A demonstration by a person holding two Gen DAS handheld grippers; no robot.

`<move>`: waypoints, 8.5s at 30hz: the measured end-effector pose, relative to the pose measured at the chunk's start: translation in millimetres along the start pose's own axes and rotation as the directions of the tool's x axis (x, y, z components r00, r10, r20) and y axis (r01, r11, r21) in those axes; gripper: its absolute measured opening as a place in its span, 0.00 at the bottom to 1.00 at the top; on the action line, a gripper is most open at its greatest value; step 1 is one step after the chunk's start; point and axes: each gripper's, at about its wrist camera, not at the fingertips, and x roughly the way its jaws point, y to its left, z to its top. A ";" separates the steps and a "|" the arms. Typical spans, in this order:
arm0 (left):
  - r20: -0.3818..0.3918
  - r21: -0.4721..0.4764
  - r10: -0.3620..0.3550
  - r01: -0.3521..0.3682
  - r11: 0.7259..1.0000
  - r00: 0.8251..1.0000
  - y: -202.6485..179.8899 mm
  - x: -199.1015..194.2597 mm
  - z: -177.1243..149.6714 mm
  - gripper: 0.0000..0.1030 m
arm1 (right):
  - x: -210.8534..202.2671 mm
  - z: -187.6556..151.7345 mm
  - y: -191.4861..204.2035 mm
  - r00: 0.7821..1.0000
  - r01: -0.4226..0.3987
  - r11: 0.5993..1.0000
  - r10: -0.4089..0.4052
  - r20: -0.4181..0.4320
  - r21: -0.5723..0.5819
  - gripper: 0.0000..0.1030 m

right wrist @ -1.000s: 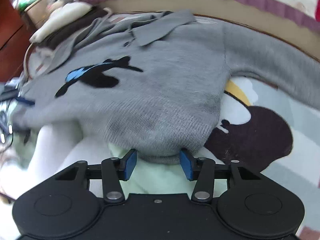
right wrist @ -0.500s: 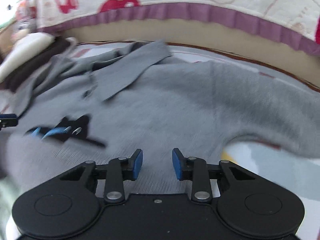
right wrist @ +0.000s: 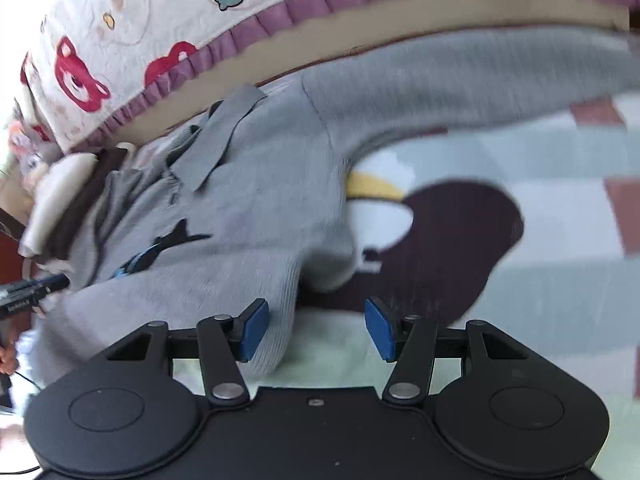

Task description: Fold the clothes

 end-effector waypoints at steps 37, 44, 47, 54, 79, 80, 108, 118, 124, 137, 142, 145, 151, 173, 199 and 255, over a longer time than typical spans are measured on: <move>-0.217 -0.320 0.142 -0.208 0.924 0.966 45.8 51.3 -38.5 0.74 | 99.6 142.8 124.4 0.993 -0.016 0.922 0.059 0.098 -0.387 0.41; -0.174 -0.304 0.150 -0.198 0.932 0.973 45.5 39.8 -46.3 0.74 | 62.2 97.4 99.9 0.992 -0.044 0.955 0.078 0.104 -0.294 0.47; -0.182 -0.300 0.147 -0.197 0.933 0.972 45.7 42.4 -44.2 0.75 | 58.5 82.5 83.6 0.995 -0.040 0.967 0.062 0.081 -0.251 0.50; -0.057 -0.218 0.124 -0.134 0.967 0.991 37.5 17.2 -43.1 0.75 | 110.4 60.4 65.9 0.998 -0.058 0.988 0.057 -0.013 -0.144 0.52; -0.161 -0.803 -0.166 -0.031 0.596 0.973 45.1 -0.6 -137.5 0.79 | 120.7 55.9 75.9 0.968 -0.245 0.955 0.230 -0.106 -0.168 0.39; -0.173 -0.774 -0.125 -0.056 0.631 0.977 40.7 3.2 -134.8 0.74 | 124.2 53.9 78.0 0.966 -0.249 0.951 0.228 -0.125 -0.186 0.29; 0.042 -0.538 -0.006 0.027 0.843 0.999 10.1 -63.8 -96.8 0.22 | 62.5 18.4 41.0 0.904 -0.364 0.931 0.348 -0.248 -0.020 0.43; 0.061 -0.517 0.002 0.030 0.856 0.998 12.1 -23.6 -94.0 0.06 | 90.9 24.2 18.4 0.929 -0.339 0.927 0.357 -0.097 0.160 0.17; 0.281 -0.321 0.141 -0.045 0.946 0.949 -9.8 -107.1 -69.0 0.06 | 17.0 71.3 56.7 0.869 -0.493 0.869 0.492 -0.044 -0.027 0.07; 0.073 -0.374 0.201 -0.160 0.913 0.977 -23.9 -188.6 -125.4 0.07 | -66.7 37.8 72.7 0.866 -0.388 0.917 0.328 -0.377 -0.092 0.08; -0.094 -0.479 0.133 -0.162 0.863 0.987 -3.3 -151.9 -141.8 0.08 | -23.5 -18.4 56.3 0.850 -0.190 0.973 0.096 -0.518 -0.130 0.15; -0.070 -0.458 0.153 -0.167 0.873 0.986 1.8 -164.3 -136.1 0.09 | -28.6 -15.7 60.3 0.862 -0.157 0.979 0.071 -0.501 -0.132 0.24; 0.092 -0.518 0.164 -0.093 0.850 0.982 11.0 -179.3 -118.1 0.31 | -85.6 36.3 90.7 0.966 -0.076 0.953 -0.003 -0.260 -0.293 0.40; 0.288 -0.111 0.043 -0.012 0.994 0.957 9.0 -22.8 65.6 0.53 | 131.9 238.9 261.5 0.872 0.104 0.970 -0.195 -0.449 -0.220 0.51; 0.200 0.036 -0.069 0.063 0.997 0.977 7.4 213.2 156.4 0.76 | 322.9 235.8 188.5 0.979 -0.092 0.892 -0.001 -0.205 -0.443 0.52; 0.112 -0.267 -0.182 0.206 0.941 0.977 -17.0 114.2 158.0 0.02 | 177.4 102.5 207.4 0.840 -0.534 0.710 0.506 -0.194 -0.460 0.04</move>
